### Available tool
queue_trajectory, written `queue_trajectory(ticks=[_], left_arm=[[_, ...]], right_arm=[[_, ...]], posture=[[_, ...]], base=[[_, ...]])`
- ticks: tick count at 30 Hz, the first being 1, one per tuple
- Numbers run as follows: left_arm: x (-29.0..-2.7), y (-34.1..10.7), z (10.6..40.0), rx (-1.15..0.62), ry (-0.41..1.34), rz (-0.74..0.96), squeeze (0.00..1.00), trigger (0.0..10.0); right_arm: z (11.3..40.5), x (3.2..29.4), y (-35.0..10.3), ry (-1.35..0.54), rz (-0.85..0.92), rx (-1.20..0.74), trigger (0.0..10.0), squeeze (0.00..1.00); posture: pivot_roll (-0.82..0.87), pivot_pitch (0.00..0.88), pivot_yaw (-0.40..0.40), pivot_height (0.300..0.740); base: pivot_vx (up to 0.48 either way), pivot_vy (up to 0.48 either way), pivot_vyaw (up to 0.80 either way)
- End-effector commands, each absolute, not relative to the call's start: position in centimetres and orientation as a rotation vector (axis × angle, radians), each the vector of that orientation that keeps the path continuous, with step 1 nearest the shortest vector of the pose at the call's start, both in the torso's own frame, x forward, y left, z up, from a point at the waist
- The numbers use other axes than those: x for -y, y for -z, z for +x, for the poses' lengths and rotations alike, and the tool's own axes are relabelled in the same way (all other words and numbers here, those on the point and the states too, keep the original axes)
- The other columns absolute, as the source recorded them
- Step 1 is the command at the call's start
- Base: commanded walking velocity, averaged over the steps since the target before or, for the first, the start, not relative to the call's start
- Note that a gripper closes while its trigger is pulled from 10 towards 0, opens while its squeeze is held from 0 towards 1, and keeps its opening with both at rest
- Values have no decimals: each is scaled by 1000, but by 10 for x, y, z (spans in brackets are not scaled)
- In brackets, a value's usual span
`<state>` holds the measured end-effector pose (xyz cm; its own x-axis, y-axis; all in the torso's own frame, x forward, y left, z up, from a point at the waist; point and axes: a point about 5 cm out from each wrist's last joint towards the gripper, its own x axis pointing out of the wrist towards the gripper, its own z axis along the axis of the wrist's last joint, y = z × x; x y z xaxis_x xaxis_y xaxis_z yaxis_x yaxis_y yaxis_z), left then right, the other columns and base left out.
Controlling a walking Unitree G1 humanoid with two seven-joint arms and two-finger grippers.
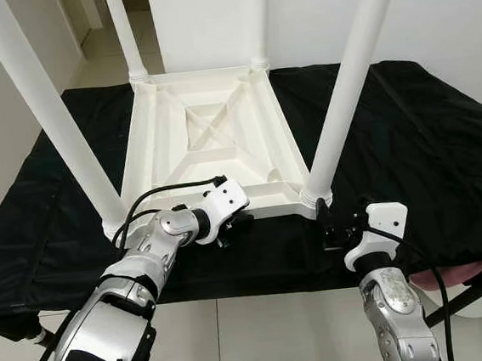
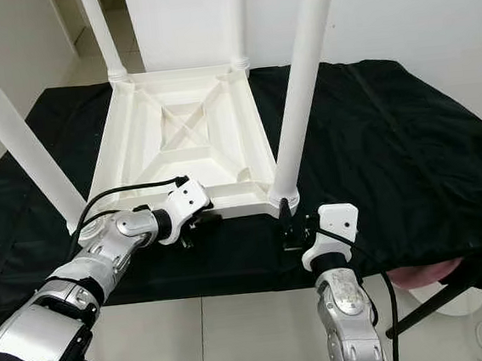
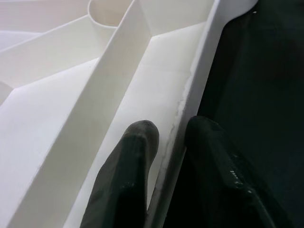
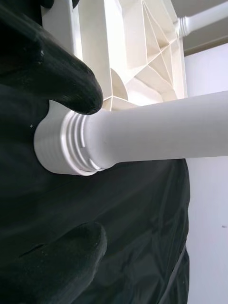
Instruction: Building children table
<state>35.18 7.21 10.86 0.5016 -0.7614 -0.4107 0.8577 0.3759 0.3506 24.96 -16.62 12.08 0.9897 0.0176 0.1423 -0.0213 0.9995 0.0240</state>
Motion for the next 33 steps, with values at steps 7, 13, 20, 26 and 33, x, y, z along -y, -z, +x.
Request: queue_trajectory(ticks=[7, 13, 20, 26, 33], left_arm=[[-96, -109, 357, -221, 1004, 590, 0, 0], [-123, -109, 353, -226, 1052, 655, 0, 0], [-143, -111, 353, -234, 1035, 682, 0, 0], [-160, -114, 353, -248, 996, 698, 0, 0], [-185, -116, 350, -269, 963, 690, 0, 0]], right_arm=[[248, 167, -120, -22, 17, 125, 10000, 0], [247, 167, -119, -27, 11, 116, 10000, 0], [248, 165, -118, -34, 12, 111, 10000, 0], [248, 165, -118, -39, 9, 109, 10000, 0], [248, 164, -118, -50, 7, 102, 10000, 0]], posture=[[-142, 10, 40, 740], [-139, 16, 43, 740], [-130, 21, 41, 740], [-130, 24, 43, 740], [-129, 25, 38, 740]], base=[[0, 0, 0], [0, 0, 0], [0, 0, 0], [0, 0, 0], [0, 0, 0]])
